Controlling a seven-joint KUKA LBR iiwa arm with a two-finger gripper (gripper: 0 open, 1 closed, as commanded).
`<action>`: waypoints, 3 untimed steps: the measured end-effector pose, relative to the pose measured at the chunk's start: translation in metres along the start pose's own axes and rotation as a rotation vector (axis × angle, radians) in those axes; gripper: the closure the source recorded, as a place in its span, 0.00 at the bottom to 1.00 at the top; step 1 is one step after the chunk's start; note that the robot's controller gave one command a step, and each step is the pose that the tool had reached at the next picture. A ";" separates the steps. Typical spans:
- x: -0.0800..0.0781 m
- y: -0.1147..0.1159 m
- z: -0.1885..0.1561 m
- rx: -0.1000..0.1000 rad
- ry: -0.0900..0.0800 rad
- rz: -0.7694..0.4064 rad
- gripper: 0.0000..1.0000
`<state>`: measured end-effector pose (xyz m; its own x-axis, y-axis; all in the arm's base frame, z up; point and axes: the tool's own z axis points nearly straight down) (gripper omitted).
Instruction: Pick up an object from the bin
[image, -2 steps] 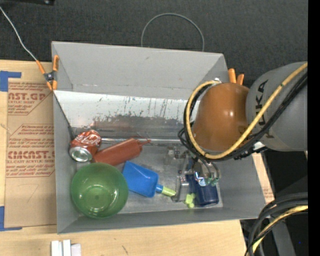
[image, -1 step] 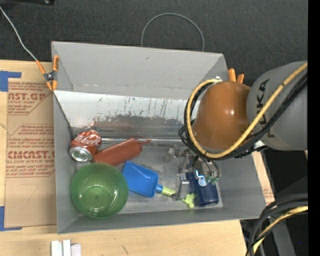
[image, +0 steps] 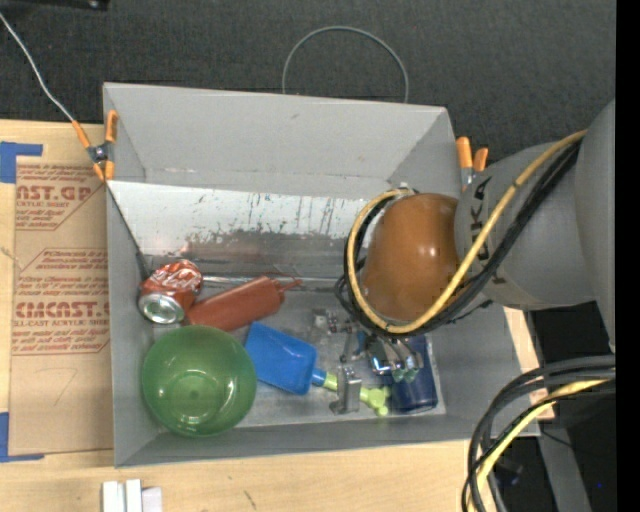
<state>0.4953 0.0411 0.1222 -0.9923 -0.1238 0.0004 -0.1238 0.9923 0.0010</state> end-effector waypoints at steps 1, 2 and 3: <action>-0.001 0.037 0.054 -0.002 -0.005 -0.157 0.00; 0.007 0.029 0.052 -0.001 -0.001 -0.243 1.00; 0.007 0.029 0.052 -0.001 -0.001 -0.243 1.00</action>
Offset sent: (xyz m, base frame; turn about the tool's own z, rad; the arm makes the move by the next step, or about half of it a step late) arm -0.0107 0.0270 -0.0516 -0.2438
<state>0.4847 0.0688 0.0704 -0.9333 -0.3592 -0.0005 -0.3592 0.9332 0.0019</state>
